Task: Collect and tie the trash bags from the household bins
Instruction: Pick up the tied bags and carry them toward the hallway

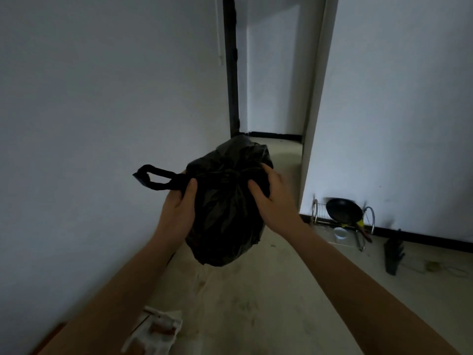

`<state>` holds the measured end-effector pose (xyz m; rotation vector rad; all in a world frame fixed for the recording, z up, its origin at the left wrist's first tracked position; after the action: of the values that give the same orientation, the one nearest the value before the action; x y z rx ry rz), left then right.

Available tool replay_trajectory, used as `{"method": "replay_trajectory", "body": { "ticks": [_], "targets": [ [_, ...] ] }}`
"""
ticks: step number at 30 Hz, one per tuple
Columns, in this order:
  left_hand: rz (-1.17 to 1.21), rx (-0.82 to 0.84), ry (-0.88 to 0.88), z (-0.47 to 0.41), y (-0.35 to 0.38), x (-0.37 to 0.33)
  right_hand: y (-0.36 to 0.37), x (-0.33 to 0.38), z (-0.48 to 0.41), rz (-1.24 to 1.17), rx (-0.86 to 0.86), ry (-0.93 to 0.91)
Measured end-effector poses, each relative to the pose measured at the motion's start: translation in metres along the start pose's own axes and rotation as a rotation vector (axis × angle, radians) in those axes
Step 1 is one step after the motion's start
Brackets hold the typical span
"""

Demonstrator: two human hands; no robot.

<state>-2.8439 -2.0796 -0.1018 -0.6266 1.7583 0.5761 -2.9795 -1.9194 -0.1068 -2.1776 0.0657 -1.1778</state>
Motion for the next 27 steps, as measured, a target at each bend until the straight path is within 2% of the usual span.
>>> {"method": "replay_trajectory", "body": {
  "ticks": [7, 11, 18, 27],
  "targets": [
    [0.067, -0.026, 0.029, -0.188, 0.003, 0.083, 0.082, -0.066, -0.194, 0.038, 0.058, -0.052],
    [0.081, -0.022, 0.032, -0.329, 0.013, 0.113, 0.114, -0.092, -0.325, 0.032, 0.07, -0.063],
    [0.043, 0.11, 0.052, -0.543, 0.069, 0.136, 0.121, -0.156, -0.52, 0.081, -0.065, -0.044],
    [0.055, 0.173, 0.099, -0.841, 0.167, 0.232, 0.165, -0.302, -0.794, 0.136, -0.218, -0.074]
  ]
}}
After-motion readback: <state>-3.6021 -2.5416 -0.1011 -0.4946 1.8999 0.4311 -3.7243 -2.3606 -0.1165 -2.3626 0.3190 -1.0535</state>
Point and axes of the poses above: each hand's wrist, its own z-axis away from the middle knuckle, its own y-axis out of the palm, x = y × z, the point moved 2 cm from there along -z, towards the middle knuckle, and after that the axes turned 12 degrees about z, right-handed, at the moved point
